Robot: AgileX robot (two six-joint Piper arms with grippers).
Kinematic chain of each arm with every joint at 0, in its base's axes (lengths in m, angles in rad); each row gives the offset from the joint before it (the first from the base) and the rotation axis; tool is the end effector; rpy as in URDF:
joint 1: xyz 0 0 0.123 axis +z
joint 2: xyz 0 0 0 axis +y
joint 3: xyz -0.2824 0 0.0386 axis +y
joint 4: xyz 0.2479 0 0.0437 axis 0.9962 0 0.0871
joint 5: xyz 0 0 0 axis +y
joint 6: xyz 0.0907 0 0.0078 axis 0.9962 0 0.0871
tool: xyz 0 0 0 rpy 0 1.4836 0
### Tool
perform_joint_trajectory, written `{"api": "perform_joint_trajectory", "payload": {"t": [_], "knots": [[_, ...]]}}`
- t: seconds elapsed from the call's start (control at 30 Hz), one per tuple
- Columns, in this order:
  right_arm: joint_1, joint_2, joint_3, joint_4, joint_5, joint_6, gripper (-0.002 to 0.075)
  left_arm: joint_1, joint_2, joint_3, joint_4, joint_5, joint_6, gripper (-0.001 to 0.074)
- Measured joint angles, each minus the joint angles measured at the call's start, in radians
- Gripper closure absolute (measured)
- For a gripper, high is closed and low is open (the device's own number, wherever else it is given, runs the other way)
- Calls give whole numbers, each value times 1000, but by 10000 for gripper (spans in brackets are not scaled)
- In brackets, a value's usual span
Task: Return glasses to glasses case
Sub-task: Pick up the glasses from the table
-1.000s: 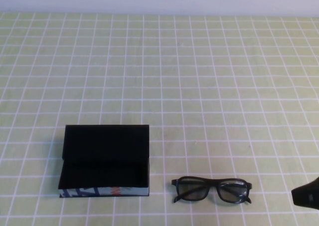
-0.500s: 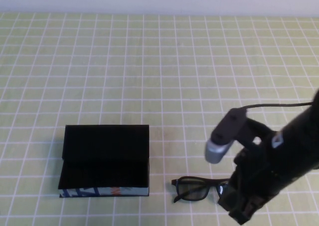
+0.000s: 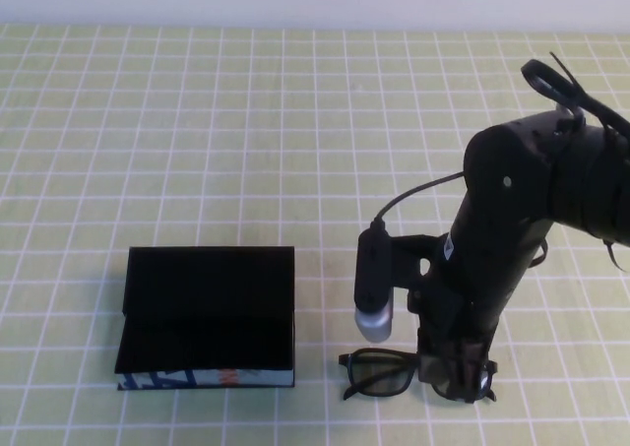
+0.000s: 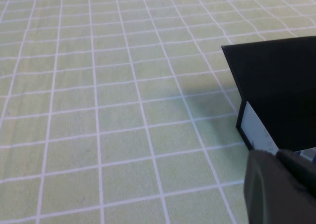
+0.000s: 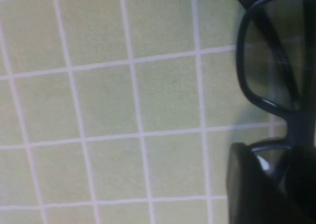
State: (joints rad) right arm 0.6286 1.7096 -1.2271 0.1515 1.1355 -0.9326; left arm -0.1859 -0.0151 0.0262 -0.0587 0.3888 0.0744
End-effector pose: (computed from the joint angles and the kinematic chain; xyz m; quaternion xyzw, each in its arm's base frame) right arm 0.2524 0.1989 0.2309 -0.6799 0.7298 0.0654 0.0302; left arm 0.0507 -0.0116 0.1702 0.0896 0.8034 -0.0577 0.5858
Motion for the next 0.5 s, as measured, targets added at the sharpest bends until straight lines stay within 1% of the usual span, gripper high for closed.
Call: {"api": "perform_joint_trajectory", "payload": {"t": [0.17, 0.2, 0.3, 0.5], "knots": [[0, 19, -11, -38, -57, -55, 377, 0, 0, 0, 0, 0, 0, 738], [0, 24, -11, -40, -70, -64, 342, 0, 0, 0, 0, 0, 0, 738], [0, 37, -11, -45, -96, -79, 295, 0, 0, 0, 0, 0, 0, 738], [0, 80, -11, -56, -111, -99, 277, 0, 0, 0, 0, 0, 0, 738]]}}
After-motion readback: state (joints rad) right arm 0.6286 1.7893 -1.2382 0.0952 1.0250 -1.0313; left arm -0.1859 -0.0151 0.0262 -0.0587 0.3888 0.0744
